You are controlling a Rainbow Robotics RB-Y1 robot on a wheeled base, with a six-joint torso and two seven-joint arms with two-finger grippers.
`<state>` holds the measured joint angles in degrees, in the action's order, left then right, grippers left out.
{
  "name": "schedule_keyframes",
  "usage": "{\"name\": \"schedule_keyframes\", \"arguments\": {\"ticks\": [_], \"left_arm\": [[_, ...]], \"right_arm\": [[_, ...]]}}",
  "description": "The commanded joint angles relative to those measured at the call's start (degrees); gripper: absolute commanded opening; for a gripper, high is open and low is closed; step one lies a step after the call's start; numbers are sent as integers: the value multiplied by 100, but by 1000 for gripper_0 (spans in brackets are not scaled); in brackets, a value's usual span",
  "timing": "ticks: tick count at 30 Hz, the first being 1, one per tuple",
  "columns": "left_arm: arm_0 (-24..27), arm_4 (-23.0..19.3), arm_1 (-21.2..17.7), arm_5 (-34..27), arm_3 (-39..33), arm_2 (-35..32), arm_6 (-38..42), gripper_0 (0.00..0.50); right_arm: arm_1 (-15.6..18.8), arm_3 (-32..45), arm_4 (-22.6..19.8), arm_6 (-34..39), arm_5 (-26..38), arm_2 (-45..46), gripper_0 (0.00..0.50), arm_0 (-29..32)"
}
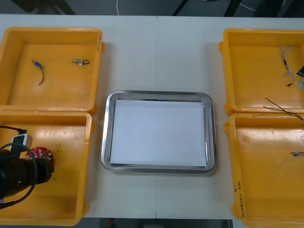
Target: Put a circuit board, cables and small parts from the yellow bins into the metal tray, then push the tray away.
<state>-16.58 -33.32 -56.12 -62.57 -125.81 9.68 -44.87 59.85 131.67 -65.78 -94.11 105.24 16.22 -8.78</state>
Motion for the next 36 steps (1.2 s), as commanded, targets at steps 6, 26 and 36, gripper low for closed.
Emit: {"name": "schedule_keyframes", "arguments": {"ticks": [6, 26, 36], "left_arm": [[68, 71, 40, 60, 39, 184, 708, 500], [226, 71, 31, 8, 74, 219, 804, 0], [235, 71, 31, 8, 74, 210, 813, 0]], "right_arm": [[229, 113, -93, -186, 58, -49, 0, -352], [229, 149, -145, -186, 110, -40, 0, -361], [229, 157, -128, -186, 145, -49, 0, -361]]}}
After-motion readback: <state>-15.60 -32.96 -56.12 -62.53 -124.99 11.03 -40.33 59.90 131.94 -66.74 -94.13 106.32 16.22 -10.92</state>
